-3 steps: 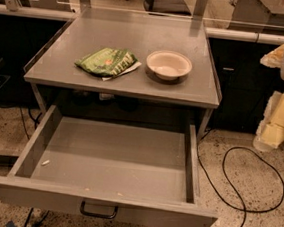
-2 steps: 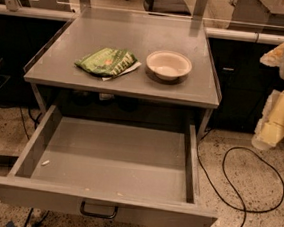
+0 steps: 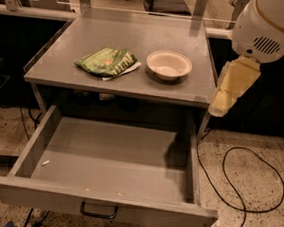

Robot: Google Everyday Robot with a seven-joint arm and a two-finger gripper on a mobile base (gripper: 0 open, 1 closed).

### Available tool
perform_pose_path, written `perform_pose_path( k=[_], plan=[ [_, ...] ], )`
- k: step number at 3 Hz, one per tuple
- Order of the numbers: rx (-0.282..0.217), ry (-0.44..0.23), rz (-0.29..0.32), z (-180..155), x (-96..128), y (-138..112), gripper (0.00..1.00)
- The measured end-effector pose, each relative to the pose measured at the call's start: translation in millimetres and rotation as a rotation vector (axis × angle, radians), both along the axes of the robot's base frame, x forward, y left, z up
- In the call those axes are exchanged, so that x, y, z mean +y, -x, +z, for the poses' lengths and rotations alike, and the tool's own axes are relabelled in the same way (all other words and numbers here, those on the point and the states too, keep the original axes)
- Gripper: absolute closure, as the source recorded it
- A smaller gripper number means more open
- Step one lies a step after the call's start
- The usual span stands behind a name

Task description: Place green jalapeno chip bag into top drawer

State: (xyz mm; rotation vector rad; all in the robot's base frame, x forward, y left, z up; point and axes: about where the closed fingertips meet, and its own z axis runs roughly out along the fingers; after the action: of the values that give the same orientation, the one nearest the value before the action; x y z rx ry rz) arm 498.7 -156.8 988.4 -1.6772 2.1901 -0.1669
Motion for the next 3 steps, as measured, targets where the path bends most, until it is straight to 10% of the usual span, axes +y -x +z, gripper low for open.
perform_pose_path(
  k=[2, 3],
  plan=[
    [0.011, -0.095, 0.063, -23, 93, -64, 0.00],
    [0.012, -0.097, 0.067, -24, 95, -65, 0.00]
  ],
)
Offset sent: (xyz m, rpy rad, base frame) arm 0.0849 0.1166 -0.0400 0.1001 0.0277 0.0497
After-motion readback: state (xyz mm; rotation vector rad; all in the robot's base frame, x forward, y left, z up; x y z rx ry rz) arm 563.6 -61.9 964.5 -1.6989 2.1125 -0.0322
